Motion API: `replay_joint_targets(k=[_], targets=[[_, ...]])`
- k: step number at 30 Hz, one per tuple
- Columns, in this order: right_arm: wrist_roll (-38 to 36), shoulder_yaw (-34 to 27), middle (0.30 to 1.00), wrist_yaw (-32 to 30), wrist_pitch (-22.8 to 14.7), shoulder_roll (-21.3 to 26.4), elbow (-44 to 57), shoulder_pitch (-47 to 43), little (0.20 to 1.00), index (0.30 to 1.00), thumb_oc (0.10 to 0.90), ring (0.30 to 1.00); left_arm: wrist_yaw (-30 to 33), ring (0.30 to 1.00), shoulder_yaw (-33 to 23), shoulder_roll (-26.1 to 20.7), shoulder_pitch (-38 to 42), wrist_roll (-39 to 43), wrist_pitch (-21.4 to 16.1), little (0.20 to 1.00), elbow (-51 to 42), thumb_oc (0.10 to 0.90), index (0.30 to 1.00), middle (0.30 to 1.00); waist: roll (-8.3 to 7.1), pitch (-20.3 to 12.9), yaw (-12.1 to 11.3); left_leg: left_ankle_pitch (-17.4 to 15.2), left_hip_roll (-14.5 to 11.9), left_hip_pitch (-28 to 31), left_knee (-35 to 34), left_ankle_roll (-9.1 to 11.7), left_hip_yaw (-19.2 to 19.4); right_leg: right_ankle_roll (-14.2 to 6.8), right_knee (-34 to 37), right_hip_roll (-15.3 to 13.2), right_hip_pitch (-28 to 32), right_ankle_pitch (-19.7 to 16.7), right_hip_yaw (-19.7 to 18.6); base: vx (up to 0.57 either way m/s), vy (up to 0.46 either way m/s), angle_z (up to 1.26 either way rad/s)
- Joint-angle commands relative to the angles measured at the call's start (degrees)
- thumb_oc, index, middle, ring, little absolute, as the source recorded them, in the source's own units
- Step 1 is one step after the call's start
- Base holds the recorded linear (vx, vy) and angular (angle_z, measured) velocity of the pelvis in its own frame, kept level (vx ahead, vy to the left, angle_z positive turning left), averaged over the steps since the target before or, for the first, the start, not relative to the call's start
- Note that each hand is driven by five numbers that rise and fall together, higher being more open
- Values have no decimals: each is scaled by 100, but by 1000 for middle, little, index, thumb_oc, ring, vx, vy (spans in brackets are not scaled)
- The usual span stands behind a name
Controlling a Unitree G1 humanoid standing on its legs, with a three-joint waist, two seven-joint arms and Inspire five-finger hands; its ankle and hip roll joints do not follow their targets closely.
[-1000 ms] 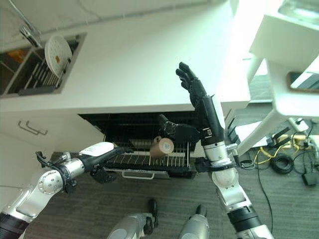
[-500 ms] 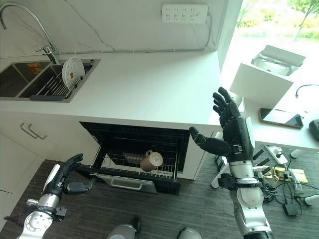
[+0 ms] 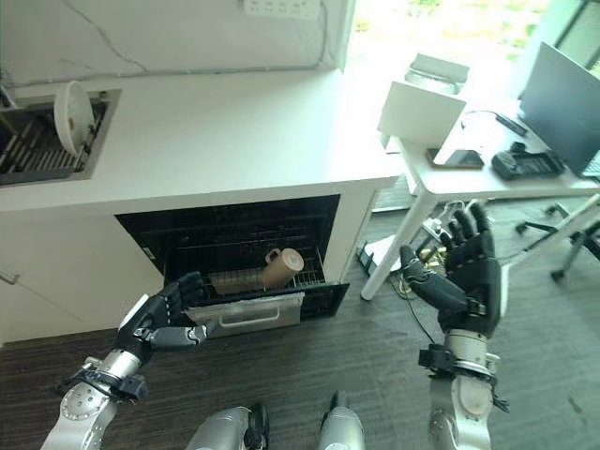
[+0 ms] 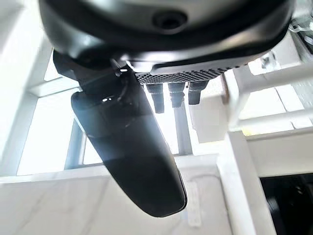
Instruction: Place the dishes in the dishwasher.
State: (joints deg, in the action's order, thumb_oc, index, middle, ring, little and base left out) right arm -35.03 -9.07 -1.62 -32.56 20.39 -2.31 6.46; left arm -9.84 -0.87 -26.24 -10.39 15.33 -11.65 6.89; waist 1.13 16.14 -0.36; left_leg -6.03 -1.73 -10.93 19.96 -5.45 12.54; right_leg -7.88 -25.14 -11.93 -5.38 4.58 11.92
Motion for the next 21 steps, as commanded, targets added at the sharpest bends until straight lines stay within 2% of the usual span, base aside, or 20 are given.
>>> replay_joint_targets(k=[1, 3, 4, 5, 6, 7, 12, 17, 21], targets=[[-34, -67, 900, 144, -646, 257, 360, -708, 900, 900, 800, 900, 409, 900, -372, -322, 184, 122, -635, 900, -809, 800, 900, 900, 29, -387, -273, -1054, 161, 1032, -277, -57, -687, -60, 796, -96, 480, -55, 189, -92, -212, -62], [32, 84, 900, 161, -630, 241, 265, -827, 900, 900, 800, 900, 465, 900, -398, -318, 142, 176, -592, 900, -737, 800, 900, 900, -23, -434, -381, -994, 152, 1008, -277, 49, -595, -34, 796, -188, 413, 267, 212, -64, -245, -87], [48, 196, 900, 144, -499, 277, 229, -933, 900, 900, 800, 900, 323, 900, -413, -295, 66, 320, -547, 900, -672, 800, 900, 900, -36, -456, -443, -974, 81, 1017, -277, 182, -544, -17, 796, -163, 393, 483, 196, -17, -200, -115], [47, 204, 900, 145, -480, 284, 226, -944, 900, 900, 800, 900, 285, 900, -421, -292, 55, 347, -539, 900, -664, 800, 900, 900, -35, -460, -449, -972, 69, 1018, -277, 202, -538, -8, 796, -152, 388, 502, 189, -1, -222, -79], [24, 220, 900, 174, -393, 317, 218, -980, 900, 900, 800, 900, 22, 900, -420, -270, 17, 435, -469, 900, -611, 800, 900, 900, -34, -480, -461, -954, 23, 1005, -277, 271, -530, 19, 796, -100, 380, 572, 182, 10, -226, -6], [-27, 203, 900, 248, -286, 379, 210, -989, 900, 900, 800, 900, -543, 900, -344, -248, -47, 487, -318, 900, -537, 800, 900, 900, -33, -505, -446, -897, -70, 943, -277, 381, -518, 81, 796, 10, 353, 645, 164, 7, -261, 54], [-254, 114, 900, 323, -157, 553, 203, -957, 900, 900, 800, 900, -1509, 900, 101, -301, -156, 549, -90, 900, -674, 800, 900, 900, -18, -503, -419, -714, -264, 719, -277, 589, -586, 189, 796, 167, 270, 695, 254, -24, -191, 22], [-241, 266, 900, 402, -214, 614, 149, -1000, 900, 900, 800, 900, -1756, 900, 451, -331, -95, 767, 16, 900, -754, 800, 900, 900, 51, -502, -428, -522, -377, 539, -277, 766, -719, 262, 796, 261, 264, 729, 395, -52, -150, 23], [-201, 343, 900, 466, -120, 628, 193, -998, 900, 900, 800, 900, -1876, 900, 678, -295, -6, 677, 329, 900, -565, 800, 900, 900, 98, -474, -384, -309, -534, 363, -277, 925, -688, 289, 796, 315, 308, 734, 468, -23, -91, 21]])
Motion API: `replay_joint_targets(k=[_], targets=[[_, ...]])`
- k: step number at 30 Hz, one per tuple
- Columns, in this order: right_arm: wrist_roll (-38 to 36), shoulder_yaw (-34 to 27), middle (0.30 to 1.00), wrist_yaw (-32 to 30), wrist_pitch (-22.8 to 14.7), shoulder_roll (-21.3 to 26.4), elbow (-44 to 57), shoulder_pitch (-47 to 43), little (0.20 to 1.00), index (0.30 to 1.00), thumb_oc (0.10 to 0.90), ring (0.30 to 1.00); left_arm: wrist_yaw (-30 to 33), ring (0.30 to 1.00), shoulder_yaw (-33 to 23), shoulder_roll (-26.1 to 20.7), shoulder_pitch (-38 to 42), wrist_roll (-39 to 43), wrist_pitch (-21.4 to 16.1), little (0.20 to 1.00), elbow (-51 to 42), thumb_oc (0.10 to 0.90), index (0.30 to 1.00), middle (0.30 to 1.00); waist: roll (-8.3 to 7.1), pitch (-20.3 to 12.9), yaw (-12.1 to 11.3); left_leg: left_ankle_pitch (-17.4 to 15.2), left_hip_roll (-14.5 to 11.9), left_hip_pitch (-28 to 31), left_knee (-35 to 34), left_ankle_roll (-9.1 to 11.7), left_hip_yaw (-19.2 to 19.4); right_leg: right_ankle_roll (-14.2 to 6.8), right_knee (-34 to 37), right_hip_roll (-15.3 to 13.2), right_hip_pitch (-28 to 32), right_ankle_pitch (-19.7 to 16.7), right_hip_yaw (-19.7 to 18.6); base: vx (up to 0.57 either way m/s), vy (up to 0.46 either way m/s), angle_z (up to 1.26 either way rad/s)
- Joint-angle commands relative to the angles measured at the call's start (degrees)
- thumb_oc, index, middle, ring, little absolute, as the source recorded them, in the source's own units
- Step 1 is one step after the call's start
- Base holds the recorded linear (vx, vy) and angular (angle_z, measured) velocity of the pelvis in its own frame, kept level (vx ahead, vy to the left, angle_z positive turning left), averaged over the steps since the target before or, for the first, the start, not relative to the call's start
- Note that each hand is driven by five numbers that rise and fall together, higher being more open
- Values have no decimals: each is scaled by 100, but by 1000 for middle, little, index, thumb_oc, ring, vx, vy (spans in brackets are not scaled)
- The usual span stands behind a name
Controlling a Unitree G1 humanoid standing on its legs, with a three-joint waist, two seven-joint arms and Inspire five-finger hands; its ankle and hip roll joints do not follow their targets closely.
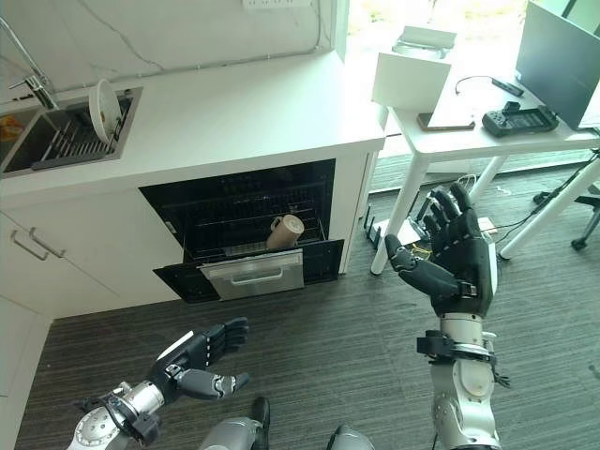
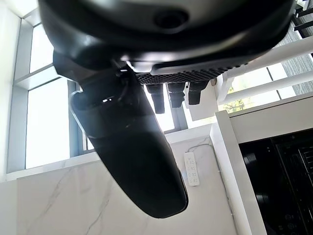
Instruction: Place the dishes in the dishwasher.
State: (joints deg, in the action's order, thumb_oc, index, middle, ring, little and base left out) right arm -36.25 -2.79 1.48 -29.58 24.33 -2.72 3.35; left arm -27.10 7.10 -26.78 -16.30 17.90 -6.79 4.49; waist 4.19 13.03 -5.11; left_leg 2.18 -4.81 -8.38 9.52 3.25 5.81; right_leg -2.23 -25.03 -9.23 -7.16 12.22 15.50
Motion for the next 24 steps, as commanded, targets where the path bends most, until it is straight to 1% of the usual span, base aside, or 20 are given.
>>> replay_joint_targets(k=[1, 2, 3, 4, 5, 6, 7, 10, 11, 12, 13, 14, 15, 16, 18, 20, 21, 22, 23, 24], targets=[[-86, -233, 900, 168, -371, 258, 212, -706, 900, 900, 800, 900, -222, 900, 13, -224, 597, 232, -43, 900, -81, 800, 900, 900, -212, -110, 69, -1090, -255, 106, 767, 111, -49, -274, 784, 41, 544, -10, 111, -2, -53, 26], [-85, -188, 900, 167, -333, 291, 202, -744, 900, 900, 800, 900, -245, 900, 72, -214, 577, 130, 10, 900, 49, 800, 900, 900, -226, -93, 34, -1084, -201, 121, 767, 110, -136, -267, 784, 30, 533, -22, 76, 4, -46, 31], [-98, -97, 900, 181, -312, 321, 167, -805, 900, 900, 800, 900, -234, 900, 153, -197, 531, 48, 52, 900, 264, 800, 900, 900, -253, -76, -18, -1134, -60, 216, 767, 57, -271, -258, 784, 16, 506, -41, -6, -25, -8, 21], [-104, -34, 900, 190, -311, 333, 135, -866, 900, 900, 800, 900, -159, 900, 221, -161, 510, -25, 78, 900, 418, 800, 900, 900, -276, -77, -40, -1151, 36, 253, 767, 5, -306, -246, 784, -2, 452, -81, -43, -41, 22, 3], [-135, -11, 900, 211, -289, 355, 128, -920, 900, 900, 800, 900, -104, 900, 283, -139, 501, -87, 70, 900, 611, 800, 900, 900, -278, -101, -29, -1206, 71, 286, 767, -46, -225, -254, 784, -20, 420, -100, -5, -48, 78, -19], [-196, 75, 900, 252, -335, 364, 41, -973, 900, 900, 800, 900, 75, 900, 441, -25, 489, -187, 143, 900, 1197, 800, 900, 900, -258, -101, -11, -1159, 17, 233, 767, -30, -143, -257, 784, -22, 437, -119, 22, -20, 98, -13], [-234, 106, 900, 294, -319, 352, 16, -995, 900, 900, 800, 900, 181, 900, 478, 23, 499, -242, 224, 900, 1407, 800, 900, 900, -253, -104, -12, -1160, 11, 222, 767, -27, -136, -262, 784, -26, 442, -116, 22, 9, 131, 1], [-294, 204, 900, 411, -70, 302, 74, -1010, 900, 900, 800, 900, 760, 900, 501, 415, 543, -536, 407, 900, 2702, 800, 900, 900, -238, -146, 8, -1249, -21, 265, 767, 7, -163, -306, 784, -44, 495, -73, 70, 29, 101, 9], [-282, 237, 900, 425, -11, 280, 94, -1007, 900, 900, 800, 900, 941, 900, 426, 592, 574, -616, 358, 900, 3211, 800, 900, 900, -254, -185, 12, -1239, -8, 227, 767, -1, -190, -314, 784, -61, 463, -93, 83, 45, 55, 11], [-263, 290, 900, 412, 6, 247, 90, -1008, 900, 900, 800, 900, 1076, 900, 310, 764, 606, -631, 420, 900, 3661, 800, 900, 900, -265, -189, -2, -1287, -8, 265, 767, 2, -201, -325, 784, -66, 507, -57, 92, 37, 30, 11], [-233, 349, 900, 353, 28, 199, 92, -1016, 900, 900, 800, 900, 1221, 900, 118, 992, 659, -423, 493, 900, 4307, 800, 900, 900, -302, -216, -18, -1314, 3, 268, 767, -7, -226, -336, 784, -74, 517, -45, 108, 58, 3, 2], [-197, 376, 900, 273, 35, 126, 124, -994, 900, 900, 800, 900, 1481, 900, -229, 1286, 692, -126, 590, 900, 4912, 800, 900, 900, -354, -238, -55, -1359, 32, 286, 767, -26, -255, -357, 784, -92, 528, -28, 123, 34, -4, -1], [-162, 380, 900, 232, 34, 67, 144, -959, 900, 900, 800, 900, 1655, 900, -457, 1417, 720, -39, 600, 900, 5252, 800, 900, 900, -401, -271, -64, -1366, 60, 272, 767, -54, -250, -369, 784, -116, 507, -42, 142, 32, -4, -5], [-140, 389, 900, 183, 47, 11, 158, -918, 900, 900, 800, 900, 1748, 900, -742, 1538, 698, -92, 688, 900, 5623, 800, 900, 900, -468, -308, -86, -1394, 87, 268, 767, -88, -228, -387, 784, -144, 493, -49, 169, 0, 0, 0], [-141, 395, 900, 117, 137, -13, 180, -899, 900, 900, 800, 900, 1834, 900, -849, 1593, 680, -274, 692, 900, 5887, 800, 900, 900, -526, -301, -88, -1445, 98, 292, 767, -144, -158, -399, 784, -171, 489, -55, 175, -2, 10, 2], [-132, 398, 900, 126, 155, -12, 178, -882, 900, 900, 800, 900, 1858, 900, -851, 1590, 693, -305, 748, 900, 5889, 800, 900, 900, -535, -298, -78, -1463, 102, 305, 767, -164, -126, -406, 784, -180, 484, -61, 167, -7, 39, -6], [-1092, 834, 900, 1099, 1165, 182, -6, -1591, 900, 900, 800, 900, 1213, 900, -238, 1148, 1362, 644, 1678, 900, 5626, 800, 900, 900, -366, 388, 124, -1311, 562, 20, 767, -660, -490, -499, 784, 168, -208, -784, -376, 215, -29, -6], [-982, 913, 900, 1062, 1120, 123, -139, -1668, 900, 900, 800, 900, 1237, 900, -267, 1182, 1367, 687, 1832, 900, 5700, 800, 900, 900, -392, 274, 60, -1311, 590, 90, 767, -631, -473, -459, 784, 152, 15, -591, -389, 327, -71, 2], [-1070, 953, 900, 952, 1170, 113, -190, -1732, 900, 900, 800, 900, 1247, 900, -271, 1197, 1344, 548, 1804, 900, 5788, 800, 900, 900, -415, 221, 15, -1332, 612, 135, 767, -627, -452, -424, 784, 138, 100, -502, -394, 481, -132, 7], [-1159, 956, 900, 924, 1352, 87, -183, -1772, 900, 900, 800, 900, 1294, 900, -260, 1232, 1315, 396, 1676, 900, 5950, 800, 900, 900, -471, 205, 18, -1397, 656, 301, 767, -639, -371, -376, 784, 133, 207, -399, -472, 259, -60, 4]])
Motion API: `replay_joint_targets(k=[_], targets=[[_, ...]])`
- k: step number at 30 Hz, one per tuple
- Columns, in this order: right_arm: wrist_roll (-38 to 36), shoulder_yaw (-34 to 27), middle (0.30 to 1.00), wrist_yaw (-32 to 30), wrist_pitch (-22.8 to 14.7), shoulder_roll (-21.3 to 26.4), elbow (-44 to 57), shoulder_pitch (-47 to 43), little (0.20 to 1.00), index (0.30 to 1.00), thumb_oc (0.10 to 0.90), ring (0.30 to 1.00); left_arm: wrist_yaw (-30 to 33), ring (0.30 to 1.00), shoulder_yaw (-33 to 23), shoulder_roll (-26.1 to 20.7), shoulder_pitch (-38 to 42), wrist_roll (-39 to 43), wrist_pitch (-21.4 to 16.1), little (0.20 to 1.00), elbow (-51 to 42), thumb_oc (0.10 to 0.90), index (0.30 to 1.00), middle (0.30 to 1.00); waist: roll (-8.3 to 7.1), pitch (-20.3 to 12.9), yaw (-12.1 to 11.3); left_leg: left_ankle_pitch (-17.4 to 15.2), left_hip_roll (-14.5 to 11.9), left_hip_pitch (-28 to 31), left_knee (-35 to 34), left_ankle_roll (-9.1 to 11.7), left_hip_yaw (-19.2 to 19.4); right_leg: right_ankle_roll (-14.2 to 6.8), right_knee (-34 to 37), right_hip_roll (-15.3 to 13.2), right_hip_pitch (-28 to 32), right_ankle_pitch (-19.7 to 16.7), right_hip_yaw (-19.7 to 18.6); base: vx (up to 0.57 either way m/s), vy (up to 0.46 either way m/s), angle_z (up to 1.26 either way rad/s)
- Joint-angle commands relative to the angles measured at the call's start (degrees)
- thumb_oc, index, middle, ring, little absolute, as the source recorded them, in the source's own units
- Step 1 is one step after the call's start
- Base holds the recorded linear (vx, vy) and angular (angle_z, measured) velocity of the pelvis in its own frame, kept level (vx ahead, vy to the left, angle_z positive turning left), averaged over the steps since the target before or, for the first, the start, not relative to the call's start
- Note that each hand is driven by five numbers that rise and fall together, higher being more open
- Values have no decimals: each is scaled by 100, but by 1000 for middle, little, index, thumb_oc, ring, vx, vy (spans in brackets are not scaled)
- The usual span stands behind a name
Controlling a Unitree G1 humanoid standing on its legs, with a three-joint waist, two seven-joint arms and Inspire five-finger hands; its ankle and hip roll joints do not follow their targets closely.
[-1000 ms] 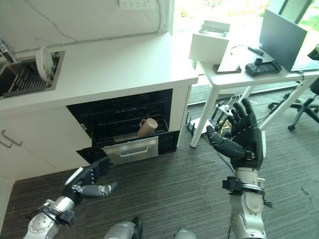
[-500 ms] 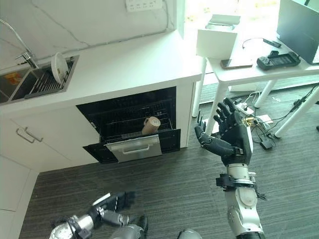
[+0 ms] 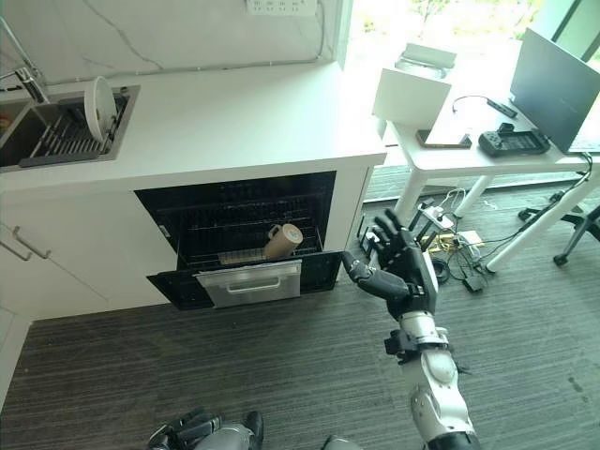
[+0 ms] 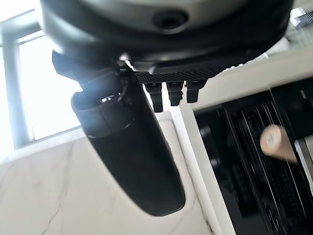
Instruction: Place the dishes in the dishwasher.
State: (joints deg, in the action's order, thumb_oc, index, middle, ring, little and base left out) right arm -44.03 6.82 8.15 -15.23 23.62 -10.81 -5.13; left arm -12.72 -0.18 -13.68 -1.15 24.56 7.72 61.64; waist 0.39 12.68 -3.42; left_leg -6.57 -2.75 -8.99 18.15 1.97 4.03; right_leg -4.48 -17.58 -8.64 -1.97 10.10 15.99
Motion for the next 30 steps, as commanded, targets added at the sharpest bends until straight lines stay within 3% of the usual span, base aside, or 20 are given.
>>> replay_joint_targets(k=[1, 2, 3, 5, 6, 7, 9, 10, 13, 15, 16, 18, 20, 22, 24, 25, 28, 30], targets=[[-381, -6, 900, 260, -75, 159, 627, -927, 900, 900, 800, 900, -139, 900, 466, -75, -196, -279, 208, 900, 250, 800, 900, 900, -102, 223, -144, -509, 460, 351, -96, -515, -184, -145, 39, 68, -336, -196, -531, 145, -31, 6], [-381, -6, 900, 260, -75, 159, 627, -927, 900, 900, 800, 900, -139, 900, 466, -75, -196, -279, 208, 900, 250, 800, 900, 900, -102, 223, -144, -509, 460, 351, -96, -515, -184, -145, 39, 68, -336, -196, -531, 253, -8, 14], [-23, -36, 900, 141, 53, 211, 768, -878, 900, 900, 800, 900, -50, 900, 442, -29, -179, -245, 70, 900, 383, 800, 900, 900, -349, 323, -65, -592, 720, 762, -96, -595, 89, -28, 39, -134, -179, -103, -713, 283, 8, 13], [119, -44, 900, -99, 84, 273, 826, -872, 900, 900, 800, 900, 64, 900, 423, 64, -178, 209, 156, 900, 249, 800, 900, 900, -324, 502, -95, -465, 626, 425, 459, -431, 62, 70, 39, -140, -39, -59, -655, 297, 248, 48], [210, -126, 900, -308, 49, 243, 809, -830, 900, 900, 800, 900, 96, 900, 322, 94, -230, 129, 161, 900, 139, 800, 900, 900, -180, 566, -88, -151, 188, 379, -96, -267, 119, 9, 39, -200, 122, -24, -490, 380, 703, 96], [297, -184, 900, -366, -101, 314, 805, -711, 900, 900, 800, 900, 26, 900, 276, 70, -249, -188, 58, 900, 172, 800, 900, 900, -28, 603, -105, 137, -328, 54, -96, 20, -178, -39, 39, -184, 324, 95, -404, 372, 706, 86], [335, -181, 900, -447, -199, 390, 773, -696, 900, 900, 800, 900, 9, 900, 232, 50, -215, -321, -17, 900, 254, 800, 900, 900, 26, 605, -147, 261, -617, -124, -96, 197, -531, -95, 39, -251, 455, 181, -433, 272, 636, 41], [260, -145, 900, -529, -203, 459, 726, -766, 900, 900, 800, 900, -11, 900, 161, 37, -131, -214, -55, 900, 390, 800, 900, 900, 68, 542, -131, 186, -735, -97, -96, 259, -603, -200, 39, -462, 541, 223, -426, 295, 910, 9], [248, -272, 900, -650, -266, 437, 710, -645, 900, 900, 800, 900, 60, 900, 68, -17, -36, -254, -25, 900, 478, 800, 900, 900, 86, 353, -55, 27, -578, 46, -96, 222, -370, -435, 39, -969, 556, 46, -440, 204, 652, -11], [259, -319, 900, -562, -379, 328, 746, -533, 900, 900, 800, 900, 97, 900, 66, -93, -76, -390, 15, 900, 444, 800, 900, 900, 96, 271, -113, -115, -371, 162, -96, 66, -227, -386, 39, -1279, 565, -272, -377, 206, 558, 2], [191, -348, 900, -470, -362, 245, 828, -520, 900, 900, 800, 900, 14, 900, 28, -184, -158, -300, 79, 900, 503, 800, 900, 900, 151, 209, -180, -204, -271, 234, -96, -74, -70, -316, 39, -1392, 582, -573, -137, 204, 579, -6], [269, -342, 900, -443, -393, 177, 864, -559, 900, 900, 800, 900, -111, 900, -75, -248, -247, 42, 225, 900, 529, 800, 900, 900, 196, 191, -254, -303, -255, 323, -96, -166, 81, -319, 39, -1404, 604, -782, 96, 120, 368, -44], [298, -361, 900, -539, -442, 217, 961, -635, 900, 900, 800, 900, -220, 900, -355, -337, -250, 512, 475, 900, 574, 800, 900, 900, 200, 162, -226, -433, -144, 311, -96, -349, 57, -240, 38, -686, 523, -500, 149, 97, 225, -59], [204, -388, 900, -573, -474, 306, 969, -661, 900, 900, 800, 900, -237, 900, -434, -374, -204, 469, 490, 900, 582, 800, 900, 900, 116, 167, -151, -479, 7, 298, -96, -414, -46, -153, 39, -160, 343, -214, 39, 86, 93, 17], [-58, -531, 900, -413, -596, 509, 897, -605, 900, 900, 800, 900, -332, 900, -410, -322, -202, 274, 514, 900, 511, 800, 900, 900, -76, 151, -29, -489, 429, 245, -96, -473, -310, 90, 39, 547, -23, 108, -308, 152, 78, 55], [-118, -620, 900, -271, -649, 574, 869, -575, 900, 900, 800, 900, -390, 900, -321, -236, -306, 48, 321, 900, 530, 800, 900, 900, -147, 173, 5, -524, 636, 309, -96, -533, -378, 82, 39, 622, -209, 40, -401, 144, 60, 84], [-158, -629, 900, -299, -614, 606, 897, -644, 900, 900, 800, 900, -392, 900, -210, -208, -325, 119, 290, 900, 532, 800, 900, 900, -150, 184, 68, -510, 704, 420, -96, -520, -263, 151, 39, 620, -221, 64, -469, 125, 8, 57], [-82, -677, 900, -276, -688, 592, 893, -634, 900, 900, 800, 900, -546, 900, -152, -142, -338, -83, 243, 900, 507, 800, 900, 900, -250, 197, 99, -563, 779, 608, -96, -537, 85, 199, 39, 447, -170, 106, -469, 151, -16, -18]])
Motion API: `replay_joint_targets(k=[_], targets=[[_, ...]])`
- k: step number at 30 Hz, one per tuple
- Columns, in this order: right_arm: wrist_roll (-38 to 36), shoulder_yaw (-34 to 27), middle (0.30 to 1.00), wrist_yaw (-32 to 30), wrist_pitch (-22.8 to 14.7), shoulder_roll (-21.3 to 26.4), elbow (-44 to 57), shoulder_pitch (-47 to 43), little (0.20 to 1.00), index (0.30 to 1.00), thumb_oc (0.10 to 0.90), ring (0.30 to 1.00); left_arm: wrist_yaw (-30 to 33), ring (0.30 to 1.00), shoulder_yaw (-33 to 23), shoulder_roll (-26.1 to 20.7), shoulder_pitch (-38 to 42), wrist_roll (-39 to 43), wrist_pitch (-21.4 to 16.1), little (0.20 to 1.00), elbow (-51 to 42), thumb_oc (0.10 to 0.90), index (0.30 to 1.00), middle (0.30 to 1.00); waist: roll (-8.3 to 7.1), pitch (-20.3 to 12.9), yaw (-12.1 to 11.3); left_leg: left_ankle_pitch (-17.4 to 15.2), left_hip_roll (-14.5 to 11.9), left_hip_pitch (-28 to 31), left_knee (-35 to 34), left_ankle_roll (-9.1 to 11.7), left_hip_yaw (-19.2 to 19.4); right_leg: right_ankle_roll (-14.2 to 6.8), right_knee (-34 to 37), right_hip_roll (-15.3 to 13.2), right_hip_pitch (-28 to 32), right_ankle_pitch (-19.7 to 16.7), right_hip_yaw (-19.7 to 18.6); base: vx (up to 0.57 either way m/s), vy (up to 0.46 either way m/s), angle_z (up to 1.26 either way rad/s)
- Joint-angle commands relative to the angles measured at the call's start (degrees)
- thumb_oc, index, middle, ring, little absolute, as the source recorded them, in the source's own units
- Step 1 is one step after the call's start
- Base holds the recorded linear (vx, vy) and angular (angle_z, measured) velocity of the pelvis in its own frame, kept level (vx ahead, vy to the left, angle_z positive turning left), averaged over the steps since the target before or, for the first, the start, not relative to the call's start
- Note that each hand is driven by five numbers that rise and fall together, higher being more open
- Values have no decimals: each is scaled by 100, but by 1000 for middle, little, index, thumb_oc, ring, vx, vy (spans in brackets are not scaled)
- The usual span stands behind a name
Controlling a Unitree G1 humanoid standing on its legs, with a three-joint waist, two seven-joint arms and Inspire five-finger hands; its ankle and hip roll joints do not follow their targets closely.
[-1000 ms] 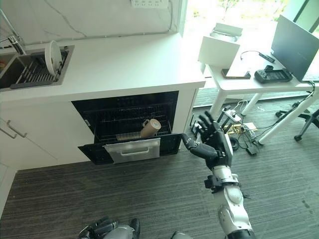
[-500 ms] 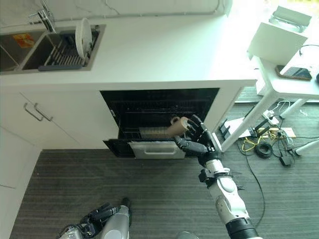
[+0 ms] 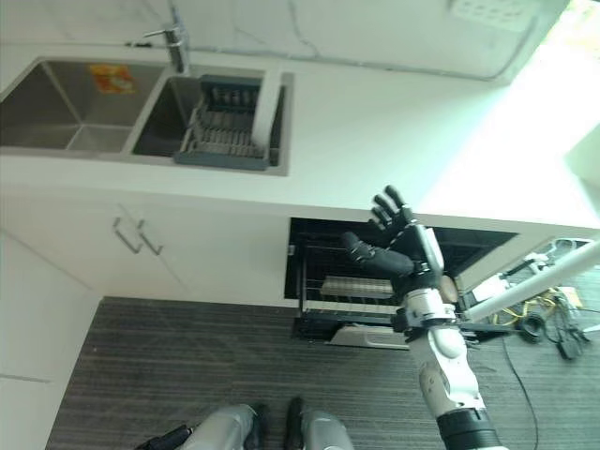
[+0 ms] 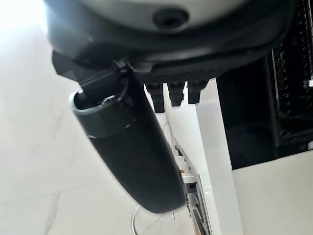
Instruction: Place the dishes in the dishwasher.
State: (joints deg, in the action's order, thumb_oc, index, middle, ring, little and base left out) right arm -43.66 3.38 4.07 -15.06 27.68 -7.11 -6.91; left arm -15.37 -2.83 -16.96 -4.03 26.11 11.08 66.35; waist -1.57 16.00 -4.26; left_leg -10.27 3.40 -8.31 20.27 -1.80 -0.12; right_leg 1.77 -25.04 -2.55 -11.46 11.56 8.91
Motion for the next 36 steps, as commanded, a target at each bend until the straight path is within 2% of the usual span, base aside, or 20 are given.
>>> replay_joint_targets(k=[1, 2, 3, 4, 5, 6, 8, 11, 14, 16, 17, 20, 23, 24, 25, 26, 29, 31, 33, 36], targets=[[-52, -383, 900, 67, -773, 188, 564, -417, 900, 900, 800, 900, -258, 900, 219, 244, -50, -334, -183, 900, 13, 800, 900, 900, -168, -21, 184, 115, 236, 507, 30, -63, 541, -380, 785, -277, 820, -57, 100, 108, -50, -6], [0, -406, 900, 13, -810, 162, 580, -418, 900, 900, 800, 900, -241, 900, 292, 279, -59, -388, -206, 900, -37, 800, 900, 900, -177, 83, 178, 171, 204, 266, 517, 18, 552, -341, 785, -266, 870, -60, 55, 71, -13, 2], [36, -420, 900, -19, -821, 123, 578, -446, 900, 900, 800, 900, -207, 900, 338, 313, -67, -419, -196, 900, -80, 800, 900, 900, -163, 136, 161, 163, 158, 153, 609, 37, 472, -335, 785, -242, 890, -71, 3, 115, 131, 37], [144, -436, 900, 17, -793, 35, 557, -501, 900, 900, 800, 900, -155, 900, 356, 358, -86, -426, -150, 900, -96, 800, 900, 900, -104, 157, 148, 176, 6, 264, 122, 37, 295, -369, 785, -220, 938, -52, -58, 108, 136, 26], [146, -436, 900, 16, -791, 34, 558, -501, 900, 900, 800, 900, -154, 900, 356, 358, -87, -427, -149, 900, -97, 800, 900, 900, -111, 168, 144, 188, 13, 296, 88, 37, 299, -371, 785, -226, 953, -49, -63, 195, 360, 21], [379, -405, 900, -50, -726, 22, 588, -560, 900, 900, 800, 900, -186, 900, 321, 393, -125, -593, -177, 900, -40, 800, 900, 900, 66, 165, 117, 747, -434, 127, -309, 350, 35, -405, 785, -133, 1073, 59, -133, 150, 338, -6], [397, -361, 900, -199, -741, 100, 573, -667, 900, 900, 800, 900, -198, 900, 269, 439, -164, -614, -169, 900, 2, 800, 900, 900, 185, 210, -10, 1139, -774, -387, -309, 605, -256, -412, 785, -104, 1278, 239, -216, 146, 371, -8], [460, -340, 900, -420, -778, 70, 594, -711, 900, 900, 800, 900, -137, 900, 134, 428, -89, -497, -109, 900, 198, 800, 900, 900, 274, 103, 44, 613, -956, -408, -309, 607, -13, -507, 785, -320, 1317, 281, 23, 77, 297, -76], [420, -349, 900, -458, -828, 26, 619, -408, 900, 900, 800, 900, 22, 900, 220, 401, -125, -593, -174, 900, 266, 800, 900, 900, 323, -109, 106, 244, -805, -73, -309, 520, -90, -655, 785, -549, 1158, 147, 108, 96, 210, -50], [363, -380, 900, -331, -893, -15, 576, -328, 900, 900, 800, 900, 66, 900, 234, 416, -177, -428, -15, 900, 330, 800, 900, 900, 294, -204, 107, 78, -745, 25, -309, 453, -23, -730, 785, -672, 988, 88, 165, 51, 46, -39], [401, -356, 900, -341, -882, -37, 611, -309, 900, 900, 800, 900, 157, 900, 227, 447, -208, -465, -155, 900, 385, 800, 900, 900, 279, -226, 110, 27, -755, 29, -309, 436, 6, -744, 785, -688, 939, 90, 173, 19, -27, -11], [408, -345, 900, -446, -956, -33, 688, -243, 900, 900, 800, 900, 361, 900, 326, 429, -217, -858, -345, 900, 315, 800, 900, 900, 260, -286, 104, 8, -822, -15, -309, 441, 18, -726, 785, -625, 959, 138, 238, 67, -122, -5], [490, -372, 900, -485, -1173, 104, 866, -298, 900, 900, 800, 900, 449, 900, 382, 427, -128, -743, -334, 900, 242, 800, 900, 900, 184, -231, 158, 13, -848, 149, -309, 483, -63, -568, 785, -490, 962, 213, 116, 141, -267, -1], [499, -406, 900, -452, -1220, 235, 991, -364, 900, 900, 800, 900, 608, 900, 383, 448, -155, -535, -393, 900, 141, 800, 900, 900, -49, -69, 80, 550, -603, 407, -309, 460, 32, -433, 785, -572, 1020, 194, -45, 188, -297, -9], [577, -395, 900, -490, -1277, 232, 998, -384, 900, 900, 800, 900, 629, 900, 364, 434, -154, -491, -407, 900, 125, 800, 900, 900, -81, 40, 41, 705, -535, 228, 50, 473, -25, -396, 785, -545, 1080, 188, -107, 177, -271, -27], [647, -392, 900, -553, -1318, 234, 1026, -421, 900, 900, 800, 900, 638, 900, 345, 417, -154, -490, -399, 900, 74, 800, 900, 900, -72, 133, 18, 725, -467, 50, 331, 447, -44, -363, 785, -474, 1120, 160, -171, 105, -97, -36], [937, -452, 900, -678, -1379, 117, 1143, -448, 900, 900, 800, 900, 548, 900, 362, 416, -213, -694, -433, 900, 3, 800, 900, 900, 125, 222, -38, 997, -422, -83, -308, 427, -18, -374, 785, -276, 1253, 193, -203, 185, 90, -3], [1155, -451, 900, -858, -1508, 103, 1161, -501, 900, 900, 800, 900, 504, 900, 365, 461, -287, -880, -477, 900, 48, 800, 900, 900, 299, 272, -136, 1197, -423, -451, -309, 508, 3, -345, 785, -94, 1441, 305, -138, 224, 168, 0], [1297, -413, 900, -982, -1604, 124, 1157, -625, 900, 900, 800, 900, 519, 900, 369, 454, -279, -824, -479, 900, 148, 800, 900, 900, 275, 163, -187, 776, -425, -531, -309, 422, 81, -406, 785, -144, 1502, 363, -93, 157, 171, -12], [1601, -285, 900, -1117, -1862, 138, 1324, -756, 900, 900, 800, 900, 692, 900, 243, 472, -271, -709, -472, 900, 220, 800, 900, 900, 298, -55, -318, 406, -384, -436, -309, 212, -38, -555, 785, -199, 1662, 359, 138, 206, 164, -60]])
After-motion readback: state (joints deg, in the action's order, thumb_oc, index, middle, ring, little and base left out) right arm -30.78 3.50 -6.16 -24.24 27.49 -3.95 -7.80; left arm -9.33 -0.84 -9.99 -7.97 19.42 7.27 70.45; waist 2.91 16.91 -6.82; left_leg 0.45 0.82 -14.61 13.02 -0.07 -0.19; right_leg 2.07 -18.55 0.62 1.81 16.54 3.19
